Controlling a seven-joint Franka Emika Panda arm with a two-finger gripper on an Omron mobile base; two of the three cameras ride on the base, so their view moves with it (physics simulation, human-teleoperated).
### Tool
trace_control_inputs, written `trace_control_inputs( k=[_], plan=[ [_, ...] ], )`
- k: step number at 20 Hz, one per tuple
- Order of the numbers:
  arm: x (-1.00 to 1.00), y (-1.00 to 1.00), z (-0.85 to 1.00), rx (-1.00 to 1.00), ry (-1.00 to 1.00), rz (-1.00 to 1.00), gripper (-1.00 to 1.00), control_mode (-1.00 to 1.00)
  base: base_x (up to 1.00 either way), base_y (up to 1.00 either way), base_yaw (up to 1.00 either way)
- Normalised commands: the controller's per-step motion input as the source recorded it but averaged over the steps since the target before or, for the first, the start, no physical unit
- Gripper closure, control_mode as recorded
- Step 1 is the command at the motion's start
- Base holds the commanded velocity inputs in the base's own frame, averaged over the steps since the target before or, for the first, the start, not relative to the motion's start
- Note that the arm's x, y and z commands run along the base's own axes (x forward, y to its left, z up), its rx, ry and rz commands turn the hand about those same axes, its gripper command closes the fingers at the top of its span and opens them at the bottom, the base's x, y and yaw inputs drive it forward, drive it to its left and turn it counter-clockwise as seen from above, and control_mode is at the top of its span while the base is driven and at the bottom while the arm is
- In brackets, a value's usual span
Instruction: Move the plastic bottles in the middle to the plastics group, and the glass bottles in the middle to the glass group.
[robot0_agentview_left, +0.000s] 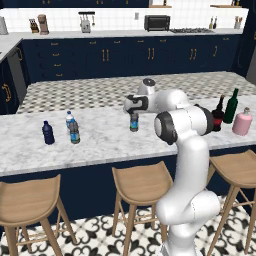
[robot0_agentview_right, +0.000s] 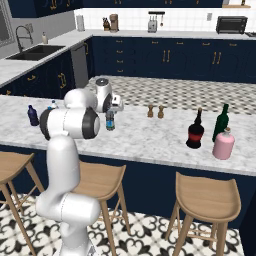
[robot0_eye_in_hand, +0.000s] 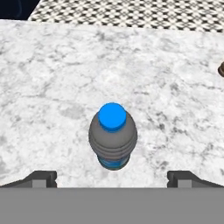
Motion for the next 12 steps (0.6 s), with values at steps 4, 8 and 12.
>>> trace_control_inputs(
  k=[4, 8, 12],
  plan=[
    [0.21, 0.00, -0.23, -0.01, 0.00, 0.03, -1.00, -1.00, 0.00, 0.00, 0.00],
    [0.20, -0.01, -0.05, 0.00, 0.00, 0.01, -1.00, -1.00, 0.00, 0.00, 0.00],
    [0.13, 0.00, -0.01, 0.00, 0.00, 0.01, -1.00, -1.00, 0.00, 0.00, 0.00]
  ],
)
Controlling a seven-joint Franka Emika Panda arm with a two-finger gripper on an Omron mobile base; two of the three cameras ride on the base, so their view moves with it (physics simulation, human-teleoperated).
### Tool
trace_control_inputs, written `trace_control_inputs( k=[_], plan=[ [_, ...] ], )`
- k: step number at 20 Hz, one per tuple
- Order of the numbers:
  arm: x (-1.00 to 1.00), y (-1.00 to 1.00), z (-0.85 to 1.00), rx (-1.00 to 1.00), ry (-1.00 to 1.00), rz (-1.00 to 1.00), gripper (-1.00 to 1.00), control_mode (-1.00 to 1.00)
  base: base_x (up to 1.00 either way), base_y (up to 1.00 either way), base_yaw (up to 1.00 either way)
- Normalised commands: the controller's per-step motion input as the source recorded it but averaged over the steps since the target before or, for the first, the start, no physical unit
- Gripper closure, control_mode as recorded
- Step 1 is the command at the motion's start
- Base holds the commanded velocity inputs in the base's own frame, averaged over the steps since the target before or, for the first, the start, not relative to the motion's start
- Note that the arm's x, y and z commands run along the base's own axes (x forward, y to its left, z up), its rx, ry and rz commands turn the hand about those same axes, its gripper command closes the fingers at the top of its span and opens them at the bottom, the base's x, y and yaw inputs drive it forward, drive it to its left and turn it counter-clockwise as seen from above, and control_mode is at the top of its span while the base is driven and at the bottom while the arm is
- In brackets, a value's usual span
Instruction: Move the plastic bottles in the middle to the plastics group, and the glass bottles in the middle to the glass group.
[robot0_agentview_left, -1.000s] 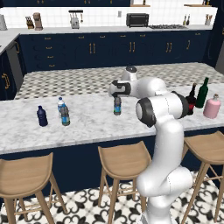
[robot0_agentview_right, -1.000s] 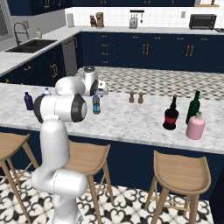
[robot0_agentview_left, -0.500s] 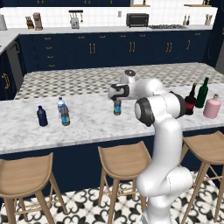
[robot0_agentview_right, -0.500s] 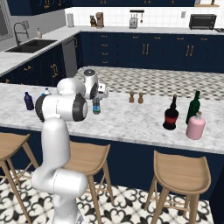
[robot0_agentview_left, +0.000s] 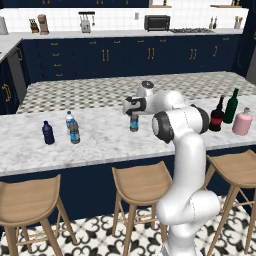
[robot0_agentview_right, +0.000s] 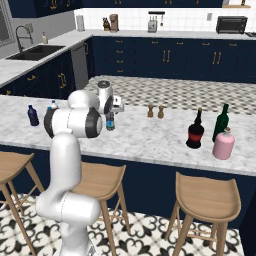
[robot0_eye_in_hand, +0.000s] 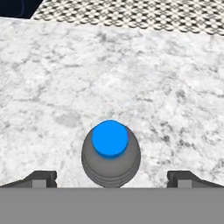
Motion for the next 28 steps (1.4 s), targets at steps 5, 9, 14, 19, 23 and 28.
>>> trace_control_inputs(
  k=[5, 9, 14, 19, 23, 28],
  plan=[
    [0.13, 0.00, -0.15, 0.00, 0.01, 0.03, -1.00, -1.00, 0.00, 0.00, 0.00],
    [0.20, 0.00, -0.18, 0.00, 0.00, 0.03, -1.00, -1.00, 0.00, 0.00, 0.00],
    [0.11, 0.00, -0.02, 0.00, 0.00, 0.01, -1.00, -1.00, 0.00, 0.00, 0.00],
    [0.00, 0.00, 0.00, 0.00, 0.00, 0.00, 1.00, -1.00, 0.00, 0.00, 0.00],
    [0.00, 0.00, 0.00, 0.00, 0.00, 0.00, 1.00, -1.00, 0.00, 0.00, 0.00],
    [-0.30, 0.07, 0.05, 0.00, -0.05, 0.02, 1.00, -1.00, 0.00, 0.00, 0.00]
  ],
)
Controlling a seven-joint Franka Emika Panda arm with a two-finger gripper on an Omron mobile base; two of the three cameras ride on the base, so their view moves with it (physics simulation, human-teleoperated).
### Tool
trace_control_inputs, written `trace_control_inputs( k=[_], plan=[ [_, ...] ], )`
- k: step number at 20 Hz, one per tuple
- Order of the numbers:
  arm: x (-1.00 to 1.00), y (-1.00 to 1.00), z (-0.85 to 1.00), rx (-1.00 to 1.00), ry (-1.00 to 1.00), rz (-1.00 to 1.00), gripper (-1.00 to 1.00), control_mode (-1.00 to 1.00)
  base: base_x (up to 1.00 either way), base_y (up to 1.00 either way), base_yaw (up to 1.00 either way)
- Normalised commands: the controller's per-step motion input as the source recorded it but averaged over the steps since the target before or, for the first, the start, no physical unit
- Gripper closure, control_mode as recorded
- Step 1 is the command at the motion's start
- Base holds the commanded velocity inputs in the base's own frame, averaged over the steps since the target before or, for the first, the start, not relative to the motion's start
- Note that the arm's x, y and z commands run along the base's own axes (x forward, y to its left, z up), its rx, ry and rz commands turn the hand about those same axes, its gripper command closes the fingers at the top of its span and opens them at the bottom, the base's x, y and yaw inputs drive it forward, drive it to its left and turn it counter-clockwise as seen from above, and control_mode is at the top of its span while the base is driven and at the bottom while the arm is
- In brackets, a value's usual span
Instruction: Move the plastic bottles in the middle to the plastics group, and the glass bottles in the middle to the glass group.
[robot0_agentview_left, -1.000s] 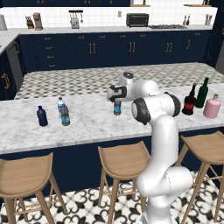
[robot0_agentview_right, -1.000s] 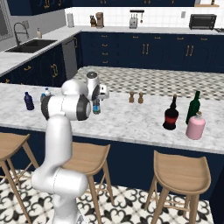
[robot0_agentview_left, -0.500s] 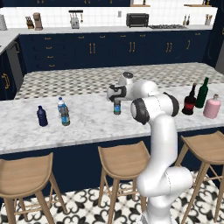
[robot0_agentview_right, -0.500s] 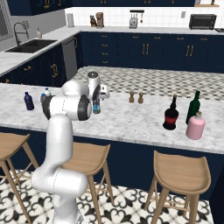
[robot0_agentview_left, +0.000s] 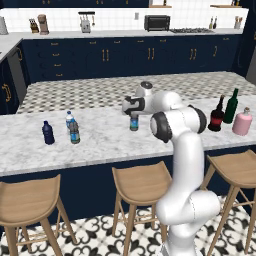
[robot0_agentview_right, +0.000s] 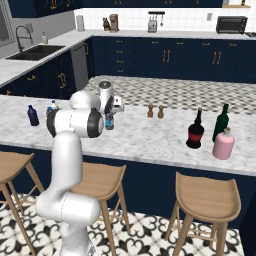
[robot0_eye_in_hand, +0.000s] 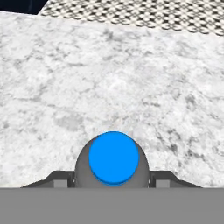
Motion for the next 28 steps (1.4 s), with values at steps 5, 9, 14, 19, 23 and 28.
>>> trace_control_inputs(
  k=[5, 9, 14, 19, 23, 28],
  plan=[
    [-0.37, 0.49, 0.25, 0.00, -0.09, 0.11, 1.00, -1.00, 0.00, 0.00, 0.00],
    [-0.51, 0.69, 0.05, 0.00, -0.07, 0.13, 1.00, -1.00, 0.00, 0.00, 0.00],
    [-0.45, 0.75, 0.07, 0.00, -0.07, 0.14, 1.00, -1.00, 0.00, 0.00, 0.00],
    [-0.45, 0.77, 0.12, 0.00, -0.02, 0.13, 1.00, -1.00, 0.00, 0.00, 0.00],
    [-0.70, 0.81, 0.10, 0.00, 0.00, 0.12, 1.00, -1.00, 0.00, 0.00, 0.00],
    [-0.66, 0.80, 0.11, 0.00, 0.00, 0.11, 1.00, -1.00, 0.00, 0.00, 0.00]
  ],
)
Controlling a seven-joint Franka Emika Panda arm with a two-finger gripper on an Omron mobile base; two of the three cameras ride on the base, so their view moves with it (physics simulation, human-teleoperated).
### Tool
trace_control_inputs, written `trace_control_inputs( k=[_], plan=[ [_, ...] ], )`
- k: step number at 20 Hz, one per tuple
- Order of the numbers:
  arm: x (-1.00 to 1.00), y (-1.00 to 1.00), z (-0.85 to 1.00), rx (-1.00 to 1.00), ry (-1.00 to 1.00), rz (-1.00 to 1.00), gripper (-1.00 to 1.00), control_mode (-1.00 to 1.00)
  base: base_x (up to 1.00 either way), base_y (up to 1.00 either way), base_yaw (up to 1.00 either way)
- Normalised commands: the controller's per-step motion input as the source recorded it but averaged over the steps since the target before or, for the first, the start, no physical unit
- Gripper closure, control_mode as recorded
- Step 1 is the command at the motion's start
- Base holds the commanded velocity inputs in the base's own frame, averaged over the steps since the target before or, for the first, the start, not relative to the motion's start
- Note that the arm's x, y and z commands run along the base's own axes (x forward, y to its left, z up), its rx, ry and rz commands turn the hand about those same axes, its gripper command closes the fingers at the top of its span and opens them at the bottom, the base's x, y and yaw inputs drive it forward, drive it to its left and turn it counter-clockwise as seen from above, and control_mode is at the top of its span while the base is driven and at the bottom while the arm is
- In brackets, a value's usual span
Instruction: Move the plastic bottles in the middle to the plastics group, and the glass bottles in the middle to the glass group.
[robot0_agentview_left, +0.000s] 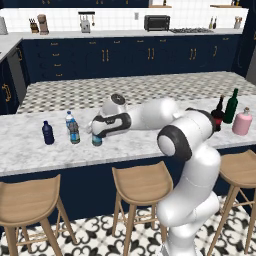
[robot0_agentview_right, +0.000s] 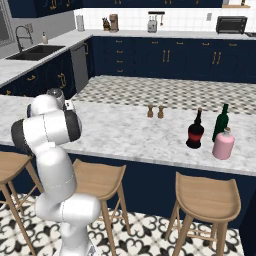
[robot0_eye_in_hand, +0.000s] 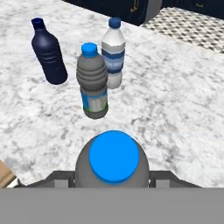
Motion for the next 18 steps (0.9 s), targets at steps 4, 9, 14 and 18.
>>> trace_control_inputs(
  k=[4, 9, 14, 18],
  plan=[
    [-0.66, 0.75, 0.10, 0.00, 0.00, 0.09, 1.00, -1.00, 0.00, 0.00, 0.00],
    [-0.52, 0.68, 0.05, 0.00, 0.00, 0.07, 1.00, -1.00, 0.00, 0.00, 0.00],
    [-0.06, 0.67, 0.00, 0.00, 0.00, 0.01, 1.00, -1.00, 0.00, 0.00, 0.00],
    [0.38, 0.31, 0.00, 0.00, -0.01, -0.04, 1.00, -1.00, 0.00, 0.00, 0.00]
  ],
)
